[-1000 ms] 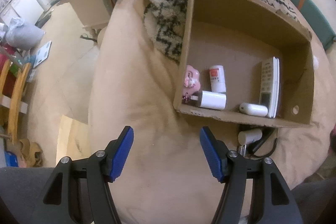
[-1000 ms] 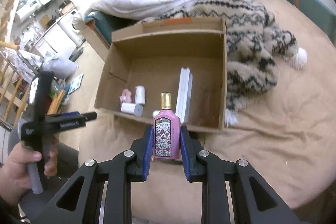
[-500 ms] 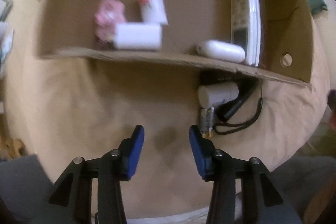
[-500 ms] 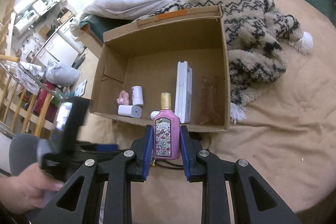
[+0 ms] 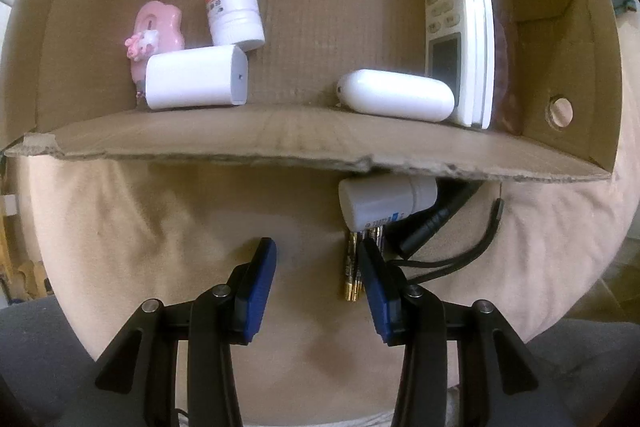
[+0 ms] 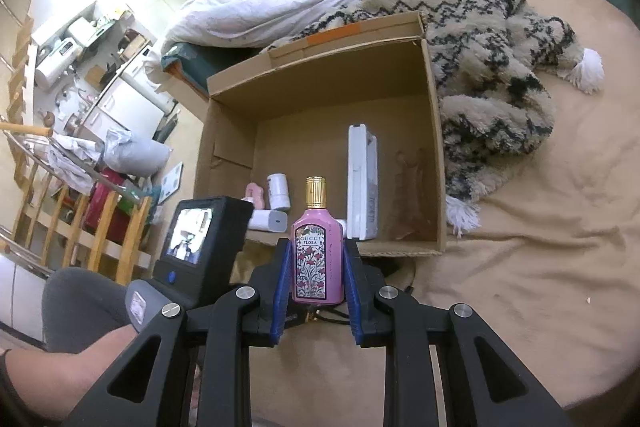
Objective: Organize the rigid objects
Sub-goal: 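Grasp the pink perfume bottle with the right gripper while the left gripper grasps a battery, then carry the perfume bottle and battery into the box and open both grippers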
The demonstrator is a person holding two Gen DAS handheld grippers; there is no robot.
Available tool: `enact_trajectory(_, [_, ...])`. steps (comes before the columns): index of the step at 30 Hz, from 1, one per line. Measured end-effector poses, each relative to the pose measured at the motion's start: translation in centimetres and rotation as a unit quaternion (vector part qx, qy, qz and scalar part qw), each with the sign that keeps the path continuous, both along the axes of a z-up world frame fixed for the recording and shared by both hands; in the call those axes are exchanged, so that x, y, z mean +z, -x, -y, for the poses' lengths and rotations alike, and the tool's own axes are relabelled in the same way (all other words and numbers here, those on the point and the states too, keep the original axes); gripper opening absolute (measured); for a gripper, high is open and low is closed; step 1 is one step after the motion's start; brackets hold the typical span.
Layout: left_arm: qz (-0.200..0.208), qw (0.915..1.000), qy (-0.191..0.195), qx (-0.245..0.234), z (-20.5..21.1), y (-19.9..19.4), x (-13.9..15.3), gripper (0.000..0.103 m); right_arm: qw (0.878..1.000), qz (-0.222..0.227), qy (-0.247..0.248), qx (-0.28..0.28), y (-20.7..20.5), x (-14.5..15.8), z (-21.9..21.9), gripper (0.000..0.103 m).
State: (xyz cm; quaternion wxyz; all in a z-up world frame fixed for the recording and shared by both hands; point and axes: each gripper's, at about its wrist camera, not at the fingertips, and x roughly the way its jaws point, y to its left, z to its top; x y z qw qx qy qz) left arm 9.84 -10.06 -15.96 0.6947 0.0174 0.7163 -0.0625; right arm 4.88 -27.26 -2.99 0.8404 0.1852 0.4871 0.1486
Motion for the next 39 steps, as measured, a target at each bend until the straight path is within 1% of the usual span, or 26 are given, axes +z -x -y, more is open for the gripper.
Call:
enact_trajectory(8, [-0.005, 0.9997, -0.017, -0.016, 2.5, -0.1, -0.7, 0.039, 1.0, -0.008, 0.003, -0.001, 0.0, -0.1, -0.1, 0.026])
enact_trajectory(13, [-0.006, 0.9997, -0.022, -0.011, 3.0, -0.5, -0.8, 0.039, 1.0, -0.013, 0.01, -0.001, 0.1, -0.4, -0.2, 0.026])
enact_trajectory(15, [-0.002, 0.9993, -0.031, -0.019, 3.9, -0.4, -1.2, 0.039, 1.0, -0.014, 0.012, -0.001, 0.1, -0.5, -0.3, 0.026])
enact_trajectory(17, [-0.012, 0.9982, -0.047, -0.035, 4.6, 0.2, -2.2, 0.039, 1.0, -0.015, 0.015, -0.001, 0.1, -0.6, -0.3, 0.026])
enact_trajectory(19, [0.008, 0.9972, -0.057, -0.048, 5.0, 0.9, -2.2, 0.039, 1.0, -0.016, 0.016, -0.002, 0.0, -0.7, -0.2, 0.026])
enact_trajectory(20, [0.012, 0.9973, -0.056, -0.047, 5.1, 1.0, -2.1, 0.037, 1.0, -0.017, 0.018, -0.004, 0.0, -0.8, -0.1, 0.026])
enact_trajectory(27, [0.018, 0.9986, -0.04, -0.028, 4.1, 0.7, -1.7, 0.018, 0.999, -0.023, 0.023, -0.007, -0.1, -1.1, 0.1, 0.026])
enact_trajectory(28, [0.019, 0.9986, -0.041, -0.027, 3.9, 0.6, -1.7, 0.012, 0.999, -0.024, 0.026, -0.007, -0.1, -1.3, 0.0, 0.026])
enact_trajectory(29, [0.02, 0.9986, -0.041, -0.026, 3.8, 0.6, -1.6, 0.009, 0.999, -0.026, 0.027, -0.007, -0.2, -1.3, 0.0, 0.026])
enact_trajectory(31, [0.021, 0.9988, -0.037, -0.023, 3.4, 0.7, -1.5, 0.009, 0.999, -0.027, 0.03, -0.007, -0.2, -1.4, 0.0, 0.026])
enact_trajectory(34, [0.025, 0.9986, -0.045, -0.015, 2.1, 0.9, -1.3, 0.009, 0.999, -0.03, 0.034, -0.011, -0.1, -1.5, 0.1, 0.026])
enact_trajectory(39, [0.026, 0.9978, -0.06, 0.009, -1.7, 1.5, -1.3, 0.009, 0.999, -0.033, 0.039, -0.014, 0.0, -1.7, 0.4, 0.026])
